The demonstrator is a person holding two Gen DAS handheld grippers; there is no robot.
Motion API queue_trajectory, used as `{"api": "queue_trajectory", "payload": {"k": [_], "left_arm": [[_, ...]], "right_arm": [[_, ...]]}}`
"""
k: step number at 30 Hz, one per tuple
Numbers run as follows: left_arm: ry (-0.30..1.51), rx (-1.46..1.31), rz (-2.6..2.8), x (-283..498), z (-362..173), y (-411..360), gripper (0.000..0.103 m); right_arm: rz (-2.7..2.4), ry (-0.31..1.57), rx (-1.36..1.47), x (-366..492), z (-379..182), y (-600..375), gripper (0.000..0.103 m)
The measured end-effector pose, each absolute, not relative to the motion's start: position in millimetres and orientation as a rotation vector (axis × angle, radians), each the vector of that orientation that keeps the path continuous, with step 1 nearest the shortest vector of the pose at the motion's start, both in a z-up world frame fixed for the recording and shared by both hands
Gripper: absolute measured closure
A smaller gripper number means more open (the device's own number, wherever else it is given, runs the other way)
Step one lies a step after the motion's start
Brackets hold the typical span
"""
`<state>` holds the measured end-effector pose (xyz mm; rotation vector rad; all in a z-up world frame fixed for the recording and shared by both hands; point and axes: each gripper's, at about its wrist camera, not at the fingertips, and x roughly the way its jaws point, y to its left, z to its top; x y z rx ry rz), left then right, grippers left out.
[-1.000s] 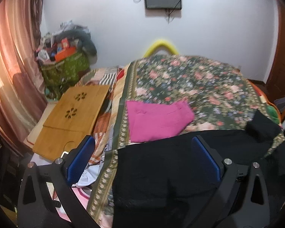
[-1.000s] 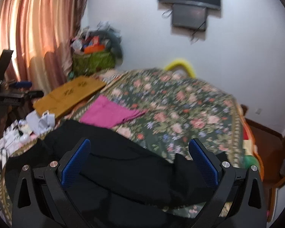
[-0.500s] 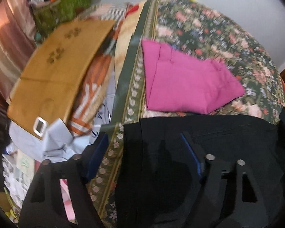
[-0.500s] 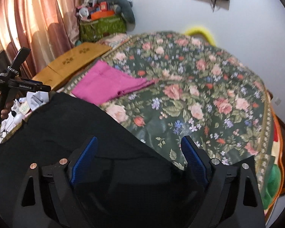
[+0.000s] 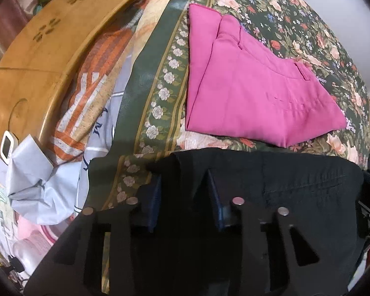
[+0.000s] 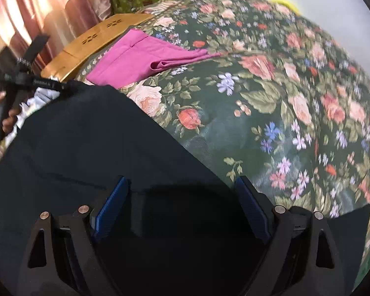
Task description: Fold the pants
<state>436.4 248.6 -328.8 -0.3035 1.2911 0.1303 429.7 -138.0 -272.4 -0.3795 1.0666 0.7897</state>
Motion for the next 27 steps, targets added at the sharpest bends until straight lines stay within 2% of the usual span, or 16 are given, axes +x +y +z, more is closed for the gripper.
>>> {"api": "queue_trajectory", "payload": {"k": [2, 3, 4, 5, 7, 8, 10, 14, 22, 27], "left_arm": [[1.278, -0.265, 0.147, 435.9, -326.5, 242.8, 0.073], [1.273, -0.251, 0.152, 435.6, -324.9, 240.5, 0.078], [1.268, -0.238, 0.151, 435.3, -322.9, 238.3, 0.084], [1.256, -0.217, 0.144, 434.0, -318.9, 234.6, 0.086], [1.229, -0.168, 0.134, 431.8, -310.8, 226.7, 0.088], [1.214, -0.138, 0.128, 429.5, -305.6, 221.3, 0.089], [1.194, -0.111, 0.12, 425.9, -297.6, 214.6, 0.091], [1.132, -0.053, 0.137, 417.4, -272.2, 207.3, 0.092], [0.923, -0.055, 0.14, 388.5, -185.7, 214.9, 0.092], [0.871, -0.057, 0.123, 361.7, -155.1, 209.6, 0.092]], "right_arm": [[0.777, 1.03, -0.386, 427.9, -273.6, -137.7, 0.022], [0.769, 1.016, -0.381, 429.2, -272.6, -137.3, 0.031], [0.76, 1.005, -0.38, 429.5, -272.0, -137.8, 0.043], [0.746, 0.994, -0.379, 431.4, -271.1, -140.3, 0.051], [0.75, 0.997, -0.361, 431.2, -269.2, -140.7, 0.084], [0.759, 1.008, -0.347, 432.5, -268.9, -142.8, 0.092], [0.758, 1.012, -0.355, 425.3, -268.5, -139.4, 0.097], [0.746, 0.99, -0.375, 416.0, -259.6, -137.8, 0.098], [0.698, 0.827, -0.329, 403.6, -180.8, -157.3, 0.099], [0.699, 0.765, -0.325, 369.3, -143.8, -164.0, 0.099]]}}
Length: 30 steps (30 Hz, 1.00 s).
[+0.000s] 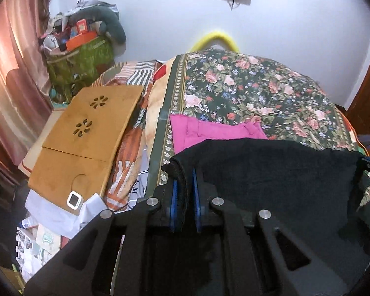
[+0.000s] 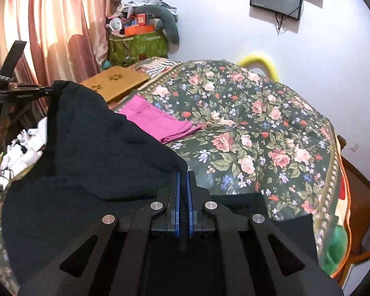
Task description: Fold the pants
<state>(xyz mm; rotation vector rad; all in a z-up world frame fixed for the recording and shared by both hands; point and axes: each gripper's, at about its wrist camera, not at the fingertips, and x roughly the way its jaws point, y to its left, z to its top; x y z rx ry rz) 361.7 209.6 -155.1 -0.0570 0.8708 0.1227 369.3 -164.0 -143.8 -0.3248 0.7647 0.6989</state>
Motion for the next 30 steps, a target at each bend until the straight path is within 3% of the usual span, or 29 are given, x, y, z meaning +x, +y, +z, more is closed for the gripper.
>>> {"api": "queue_trajectory", "payload": {"k": [17, 30], "left_arm": [[0.84, -0.106, 0.123, 227.0, -145.9, 216.5, 0.093], [0.915, -0.127, 0.178, 161.4, -192.8, 221.0, 0.093]], "right_arm": [[0.757, 0.78, -0.243, 245.2, -141.5, -185.3, 0.099], [0.757, 0.859, -0.227, 188.3, -181.2, -180.5, 0.099]]}}
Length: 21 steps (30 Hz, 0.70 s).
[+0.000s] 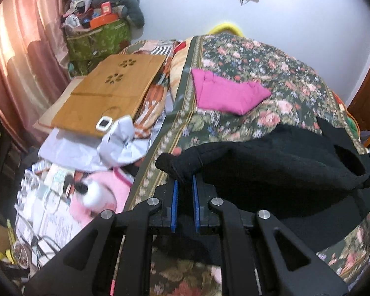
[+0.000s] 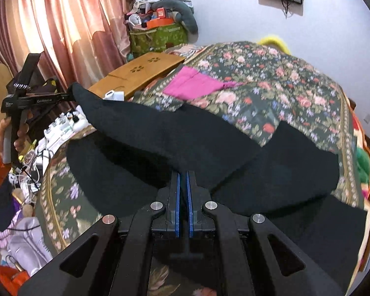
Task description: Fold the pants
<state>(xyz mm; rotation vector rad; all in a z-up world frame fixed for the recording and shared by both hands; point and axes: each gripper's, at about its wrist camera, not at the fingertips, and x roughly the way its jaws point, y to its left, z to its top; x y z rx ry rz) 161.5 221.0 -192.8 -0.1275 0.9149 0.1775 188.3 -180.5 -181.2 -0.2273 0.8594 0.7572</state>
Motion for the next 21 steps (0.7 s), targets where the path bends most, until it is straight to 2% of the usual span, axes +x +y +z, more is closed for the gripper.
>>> {"api": "queue_trajectory", "payload": {"k": [4, 6, 8, 11, 17, 21], "left_arm": [[0.973, -0.133, 0.187, 145.8, -216.5, 222.4, 0.093], [1.006, -0.136, 0.195, 139.9, -227.7, 224.7, 0.098], [1.038, -0.153, 0.193, 135.2, -237.1, 227.1, 0.098], [1.071, -0.171, 0.196, 127.7, -245.3, 229.4, 0.098], [1.067, -0.166, 0.192, 123.2, -233.2, 226.9, 0.098], [1.024, -0.148, 0.186, 122.5, -214.0, 220.5, 0.086]], "right_arm": [[0.76, 0.89, -0.233, 176.1, -196.5, -181.6, 0.099], [0.759, 0.904, -0.224, 172.2, -202.2, -182.4, 0.099], [0.754, 0.899, -0.21, 168.2, -203.5, -183.4, 0.098], [0.756, 0.9, -0.185, 165.3, -203.0, -186.6, 0.094], [0.764, 0.913, -0.147, 164.0, -192.1, -193.2, 0.092], [0.761, 0.885, -0.111, 162.7, -177.0, -204.6, 0.09]]}}
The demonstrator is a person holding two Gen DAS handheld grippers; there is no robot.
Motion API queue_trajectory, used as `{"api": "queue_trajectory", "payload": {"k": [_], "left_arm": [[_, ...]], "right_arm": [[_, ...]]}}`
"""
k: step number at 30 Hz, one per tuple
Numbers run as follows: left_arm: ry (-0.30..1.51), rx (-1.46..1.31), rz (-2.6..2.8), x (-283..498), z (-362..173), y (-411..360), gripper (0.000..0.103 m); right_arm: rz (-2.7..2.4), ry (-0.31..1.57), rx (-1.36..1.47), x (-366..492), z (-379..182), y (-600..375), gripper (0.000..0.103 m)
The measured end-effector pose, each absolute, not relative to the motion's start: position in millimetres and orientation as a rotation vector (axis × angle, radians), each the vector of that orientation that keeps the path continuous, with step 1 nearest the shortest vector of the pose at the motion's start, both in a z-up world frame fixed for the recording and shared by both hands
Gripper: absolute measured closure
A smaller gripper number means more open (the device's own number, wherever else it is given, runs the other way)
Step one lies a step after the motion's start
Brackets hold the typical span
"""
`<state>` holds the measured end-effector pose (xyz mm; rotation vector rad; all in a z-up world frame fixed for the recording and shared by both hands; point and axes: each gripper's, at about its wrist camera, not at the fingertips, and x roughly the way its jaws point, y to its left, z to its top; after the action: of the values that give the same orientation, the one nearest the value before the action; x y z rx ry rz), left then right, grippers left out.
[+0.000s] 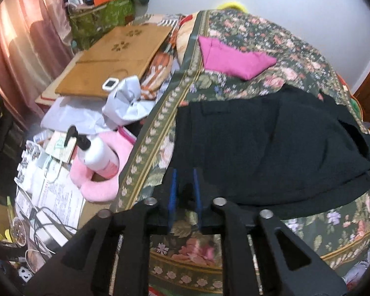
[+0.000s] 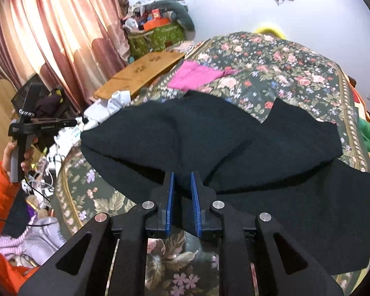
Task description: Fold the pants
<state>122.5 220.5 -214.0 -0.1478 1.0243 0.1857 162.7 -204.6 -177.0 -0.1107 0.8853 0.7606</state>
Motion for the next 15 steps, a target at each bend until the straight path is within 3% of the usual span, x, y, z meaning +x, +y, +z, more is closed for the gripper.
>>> {"api": "queue_trajectory", "payload": {"k": [2, 5, 7, 9, 10, 13, 15], "left_arm": [[1.002, -0.141, 0.179, 125.4, -204.2, 216.2, 0.083], [0.981, -0.127, 0.169, 135.0, -193.1, 207.5, 0.07], [0.961, -0.125, 0.167, 144.5, -185.7, 200.2, 0.041], [0.937, -0.122, 0.18, 152.3, -180.1, 193.7, 0.019], [0.918, -0.117, 0.182, 159.7, -175.8, 187.8, 0.013], [0.914, -0.105, 0.162, 180.3, -170.7, 173.5, 0.008], [0.916, -0.101, 0.145, 193.0, -169.0, 165.2, 0.008]], "right_arm": [[0.747, 0.86, -0.101, 163.3, -168.4, -212.9, 0.088], [0.707, 0.829, -0.093, 170.4, -159.1, -221.3, 0.076], [0.673, 0.805, -0.081, 179.3, -152.8, -229.5, 0.066], [0.623, 0.785, -0.073, 190.2, -148.6, -237.5, 0.052], [0.603, 0.78, -0.068, 195.1, -147.2, -240.8, 0.043], [0.547, 0.771, -0.056, 214.5, -145.6, -250.5, 0.028], [0.523, 0.769, -0.062, 226.7, -146.4, -254.8, 0.027]]}}
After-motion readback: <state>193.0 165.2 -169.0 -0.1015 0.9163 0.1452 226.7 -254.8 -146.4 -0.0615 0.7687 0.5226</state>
